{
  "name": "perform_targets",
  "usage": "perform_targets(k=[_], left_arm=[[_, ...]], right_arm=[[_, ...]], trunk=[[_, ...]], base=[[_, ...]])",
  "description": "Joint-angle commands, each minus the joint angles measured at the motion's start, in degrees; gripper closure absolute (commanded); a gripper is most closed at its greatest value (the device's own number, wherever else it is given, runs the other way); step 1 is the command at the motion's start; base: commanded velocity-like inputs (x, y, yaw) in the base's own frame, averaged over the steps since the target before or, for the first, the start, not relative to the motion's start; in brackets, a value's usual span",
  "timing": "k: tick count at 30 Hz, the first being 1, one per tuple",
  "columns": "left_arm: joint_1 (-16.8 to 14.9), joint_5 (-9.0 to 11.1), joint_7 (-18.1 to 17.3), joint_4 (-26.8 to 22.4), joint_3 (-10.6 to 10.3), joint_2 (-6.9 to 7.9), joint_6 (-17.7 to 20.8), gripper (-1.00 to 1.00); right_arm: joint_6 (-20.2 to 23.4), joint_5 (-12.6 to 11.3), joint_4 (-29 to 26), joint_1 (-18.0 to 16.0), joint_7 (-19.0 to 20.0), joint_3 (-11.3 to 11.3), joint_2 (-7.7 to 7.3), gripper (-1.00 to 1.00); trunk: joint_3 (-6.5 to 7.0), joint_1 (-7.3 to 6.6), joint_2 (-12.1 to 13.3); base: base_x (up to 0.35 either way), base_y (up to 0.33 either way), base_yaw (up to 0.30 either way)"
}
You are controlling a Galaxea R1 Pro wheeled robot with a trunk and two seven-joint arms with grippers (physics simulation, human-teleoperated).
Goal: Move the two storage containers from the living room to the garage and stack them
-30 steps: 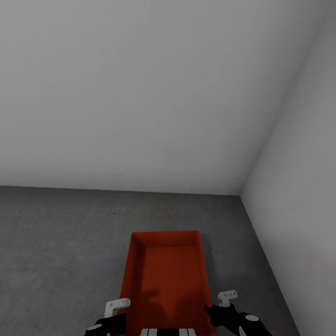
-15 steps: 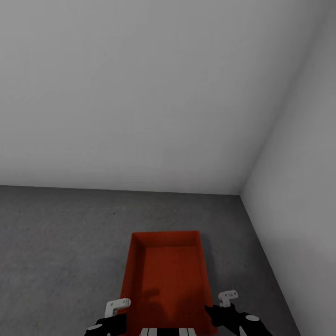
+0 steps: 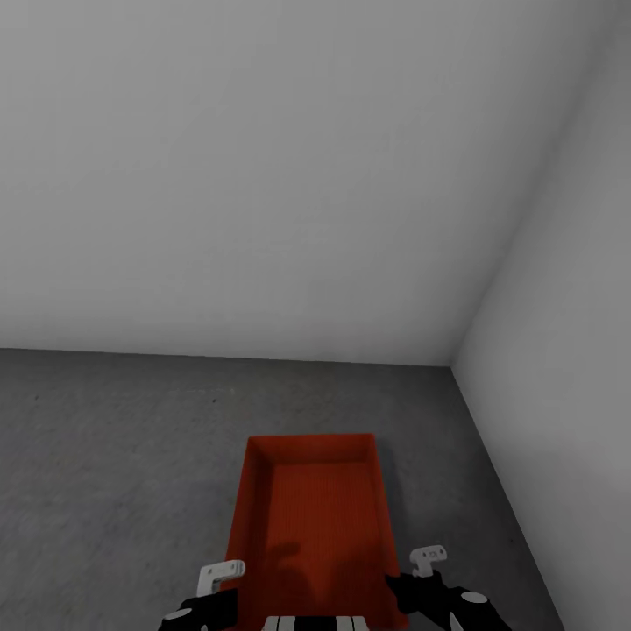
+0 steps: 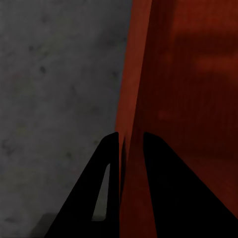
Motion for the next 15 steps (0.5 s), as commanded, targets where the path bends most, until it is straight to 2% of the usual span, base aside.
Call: perform_targets(k=[1, 5, 6, 9, 10, 15], left_arm=[[0.00, -0.27, 0.37, -0.23, 0.57, 0.03, -4.84, 1.00], [0.00, -0.30, 0.37, -0.23, 0.57, 0.00, -4.84, 1.00], [0.00, -0.31, 0.40, -0.23, 0.57, -0.01, -4.84, -1.00], [0.00, -0.36, 0.43, -0.20, 0.57, -0.01, -4.84, -1.00], [0.00, -0.34, 0.44, -0.21, 0.57, -0.01, -4.84, -1.00], [0.00, -0.22, 0.39, -0.21, 0.57, -0.02, -4.84, -1.00]], right_arm=[[0.40, 0.21, 0.01, 0.00, 0.42, -0.27, -0.08, 1.00], [0.39, 0.31, 0.04, 0.00, 0.48, -0.26, -0.08, 1.00], [0.39, 0.33, 0.03, 0.00, 0.48, -0.23, -0.08, 1.00], [0.37, 0.30, 0.03, 0.00, 0.49, -0.27, -0.08, 1.00], [0.35, 0.32, 0.03, 0.00, 0.49, -0.24, -0.08, -1.00], [0.31, 0.32, 0.03, 0.00, 0.49, -0.27, -0.08, -1.00]], trunk=[[-0.05, -0.01, -0.02], [-0.05, -0.01, -0.02], [-0.05, -0.01, -0.02], [-0.05, -0.01, -0.02], [-0.05, -0.01, -0.02], [-0.05, -0.01, -0.02]], base=[[0.000, 0.000, 0.000], [0.000, 0.000, 0.000], [0.000, 0.000, 0.000], [0.000, 0.000, 0.000], [0.000, 0.000, 0.000], [0.000, 0.000, 0.000]])
